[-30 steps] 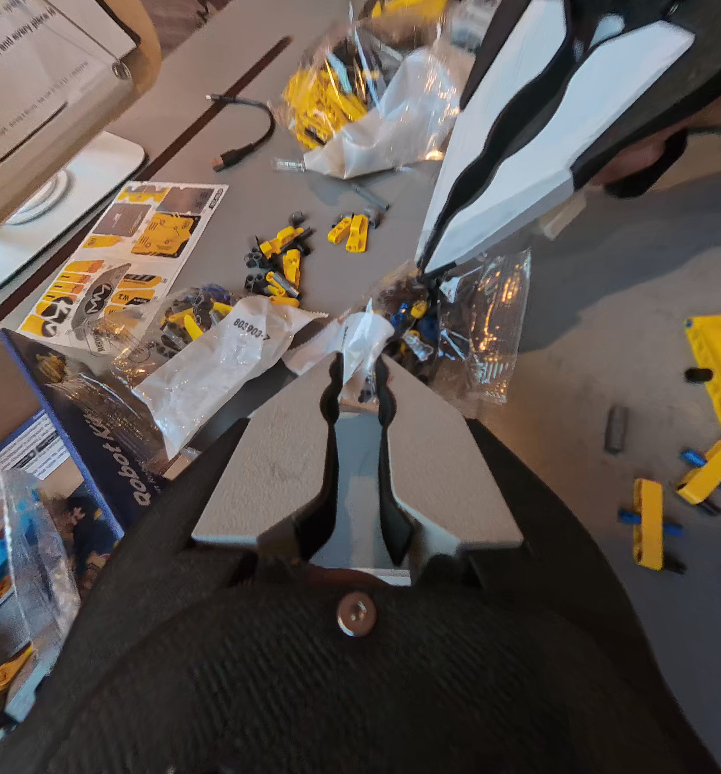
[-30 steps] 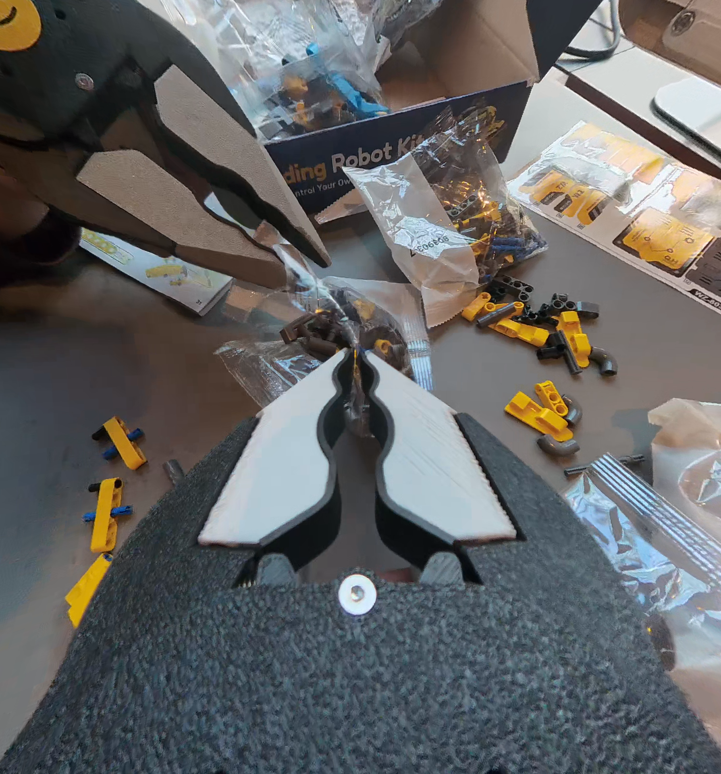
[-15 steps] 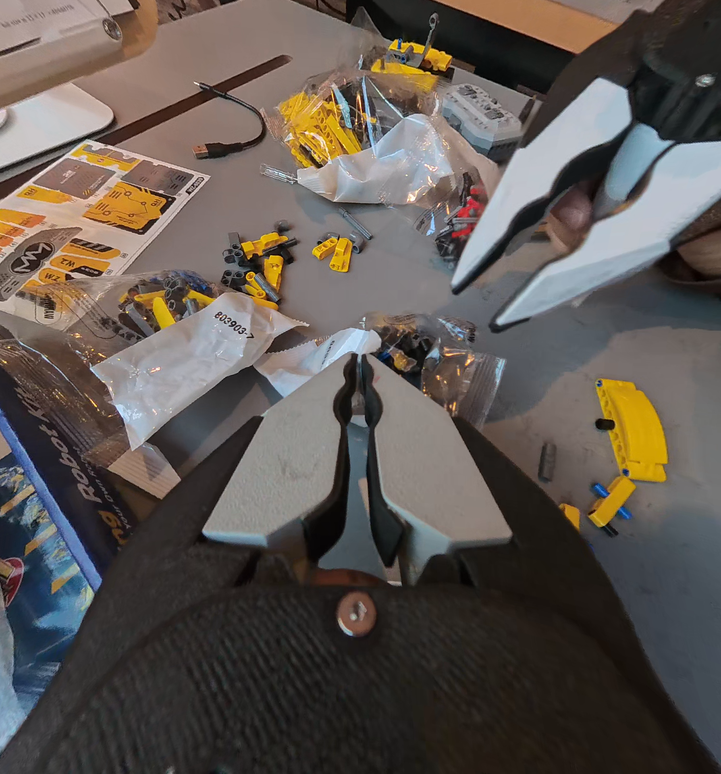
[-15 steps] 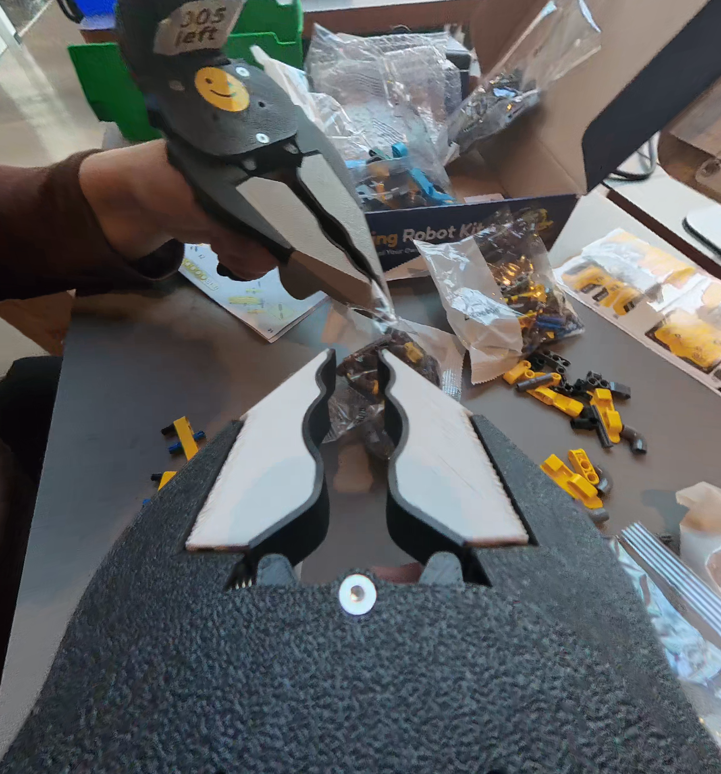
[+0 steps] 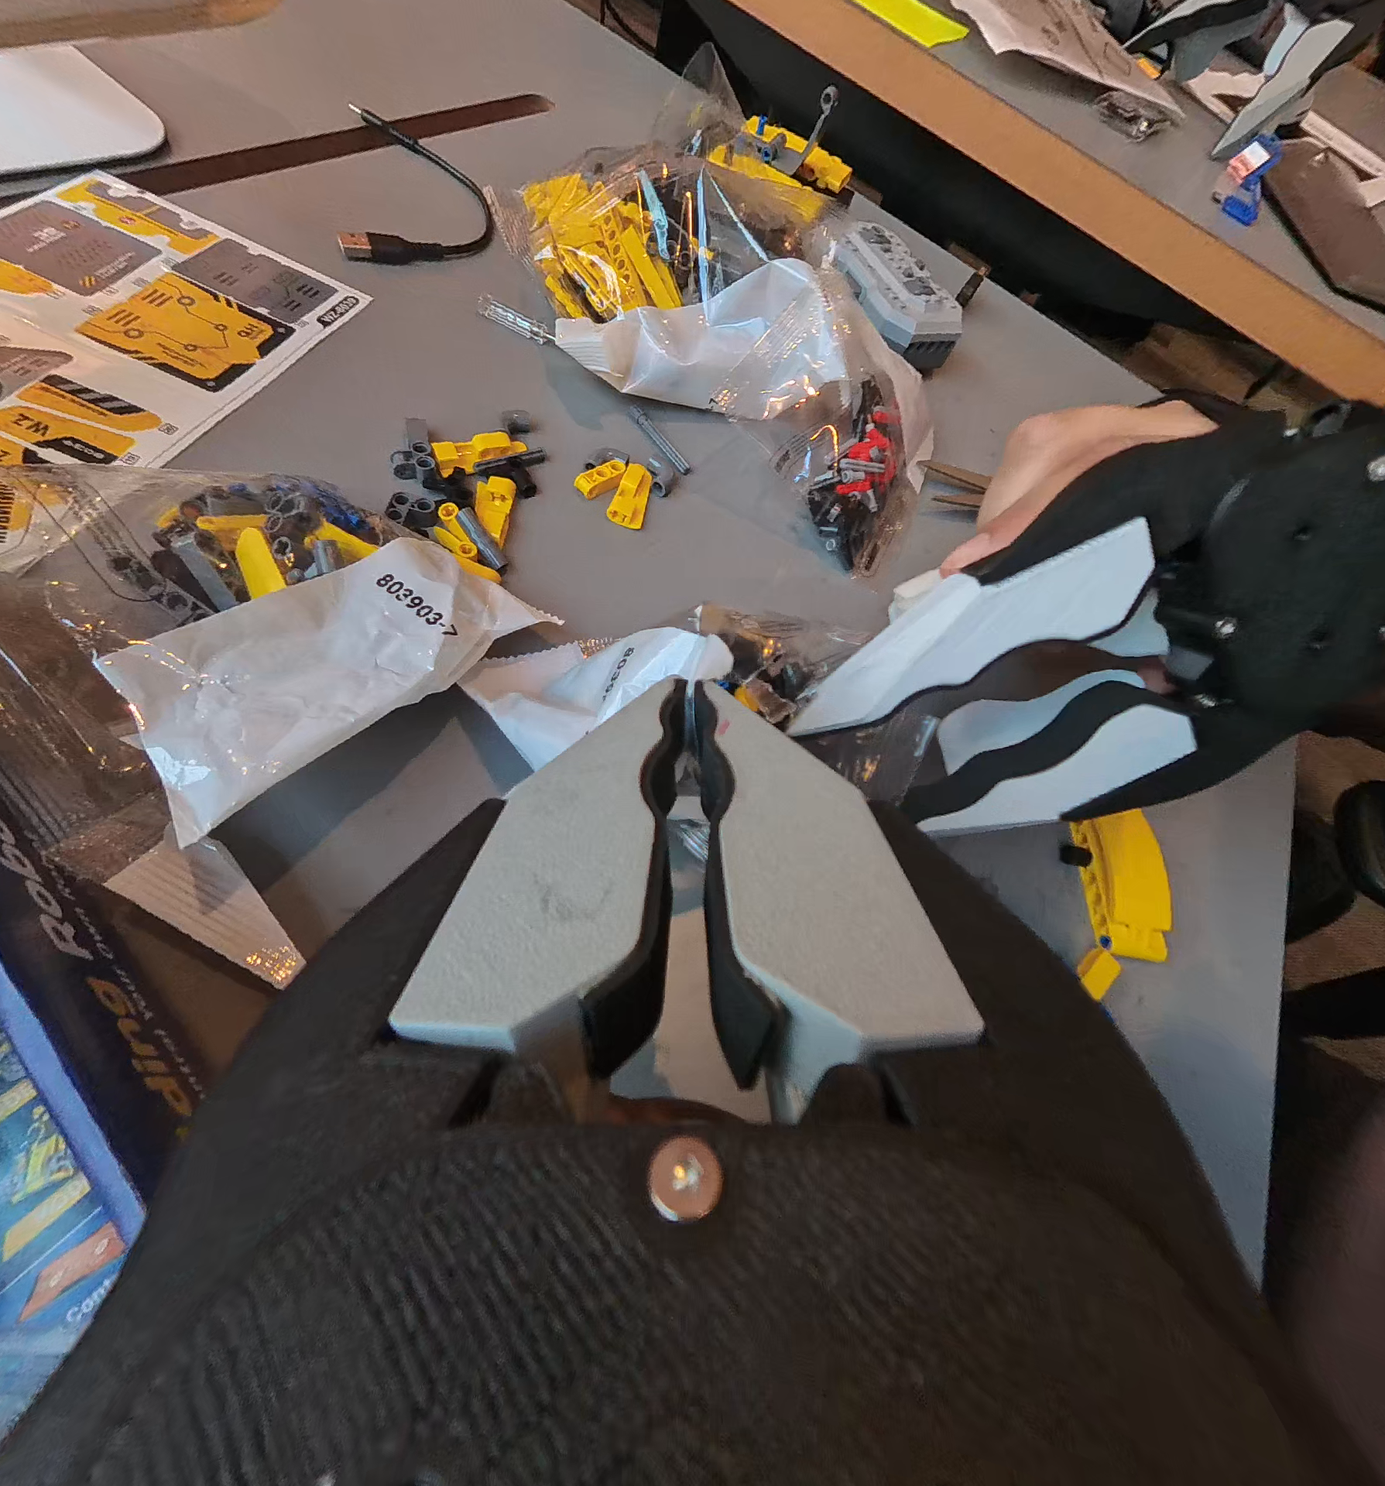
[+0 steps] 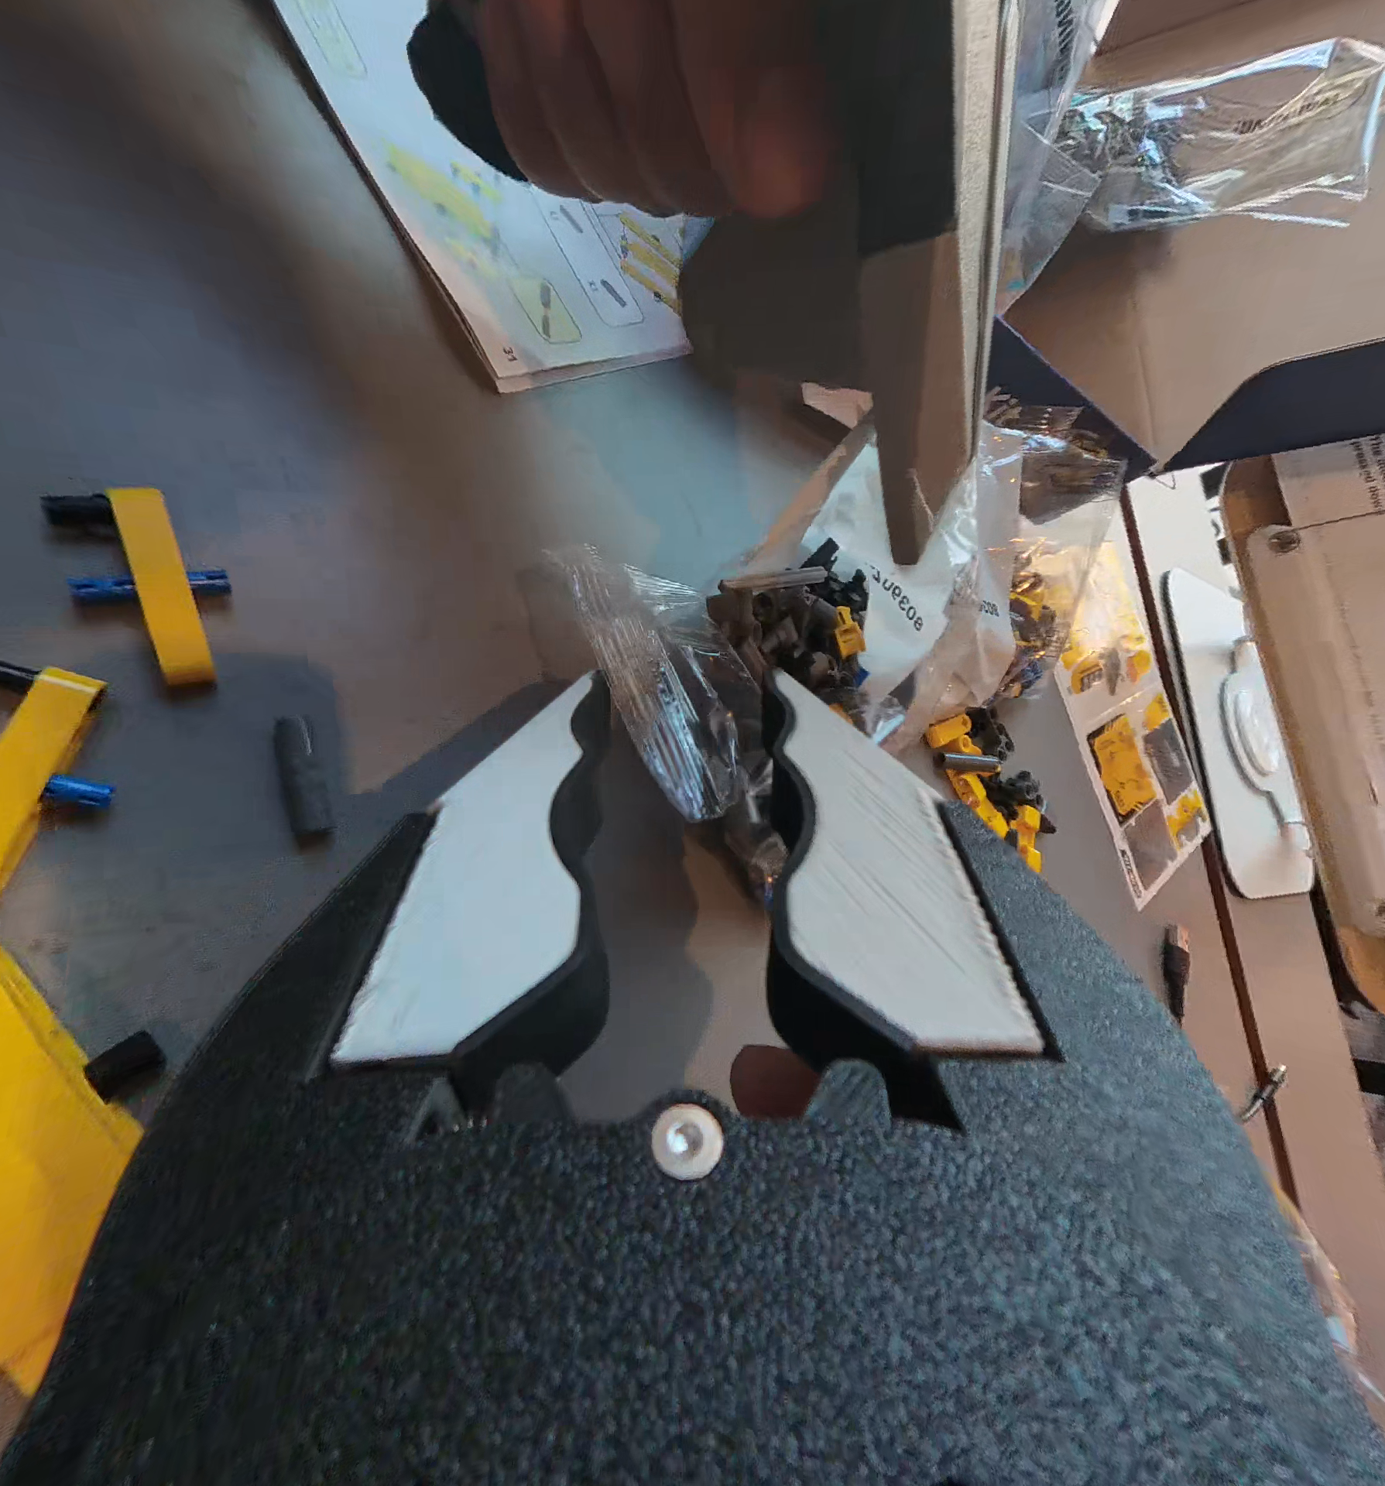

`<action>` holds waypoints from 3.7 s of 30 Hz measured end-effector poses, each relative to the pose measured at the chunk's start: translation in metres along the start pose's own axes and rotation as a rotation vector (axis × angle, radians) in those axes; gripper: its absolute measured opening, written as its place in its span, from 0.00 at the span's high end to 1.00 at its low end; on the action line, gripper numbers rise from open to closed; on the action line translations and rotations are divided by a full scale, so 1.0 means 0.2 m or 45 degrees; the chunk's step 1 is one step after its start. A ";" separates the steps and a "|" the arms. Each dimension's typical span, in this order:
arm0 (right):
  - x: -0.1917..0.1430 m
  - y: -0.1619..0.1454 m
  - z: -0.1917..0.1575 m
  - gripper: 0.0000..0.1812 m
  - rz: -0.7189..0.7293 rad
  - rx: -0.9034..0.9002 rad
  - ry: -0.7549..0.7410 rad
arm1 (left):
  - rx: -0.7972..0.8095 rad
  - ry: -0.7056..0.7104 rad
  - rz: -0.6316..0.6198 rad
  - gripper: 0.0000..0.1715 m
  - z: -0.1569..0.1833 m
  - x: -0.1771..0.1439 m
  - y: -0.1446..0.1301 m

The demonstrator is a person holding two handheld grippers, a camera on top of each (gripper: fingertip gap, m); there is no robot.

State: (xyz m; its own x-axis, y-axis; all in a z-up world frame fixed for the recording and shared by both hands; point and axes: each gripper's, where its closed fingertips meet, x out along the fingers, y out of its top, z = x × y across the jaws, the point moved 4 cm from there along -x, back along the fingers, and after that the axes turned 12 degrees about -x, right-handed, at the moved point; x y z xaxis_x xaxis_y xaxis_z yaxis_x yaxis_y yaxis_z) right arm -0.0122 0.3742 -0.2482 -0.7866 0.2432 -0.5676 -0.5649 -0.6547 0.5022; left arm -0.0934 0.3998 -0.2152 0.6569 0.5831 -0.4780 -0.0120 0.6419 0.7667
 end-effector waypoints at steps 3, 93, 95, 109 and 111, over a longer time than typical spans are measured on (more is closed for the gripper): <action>0.00 0.00 -0.01 0.87 -0.015 -0.052 -0.017 | 0.018 0.021 0.002 1.00 -0.01 0.00 0.00; -0.12 -0.06 0.00 0.89 0.173 0.386 0.360 | 0.045 -0.101 -0.140 1.00 0.03 0.04 -0.09; -0.11 -0.05 -0.07 0.88 0.164 0.301 0.428 | 0.051 -0.102 -0.145 1.00 0.03 0.04 -0.10; -0.10 -0.20 -0.09 0.95 -0.052 0.203 0.436 | 0.046 -0.085 -0.130 1.00 0.01 0.03 -0.09; -0.11 -0.28 -0.04 0.95 -0.137 0.257 0.394 | 0.045 -0.079 -0.120 1.00 0.01 0.03 -0.08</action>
State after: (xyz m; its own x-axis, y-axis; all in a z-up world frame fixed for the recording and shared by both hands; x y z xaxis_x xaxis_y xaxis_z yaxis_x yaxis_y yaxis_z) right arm 0.0396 0.3991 -0.2691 -0.6249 0.0550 -0.7788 -0.7023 -0.4754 0.5299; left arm -0.0885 0.3918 -0.2292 0.6991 0.4883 -0.5223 0.0780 0.6741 0.7346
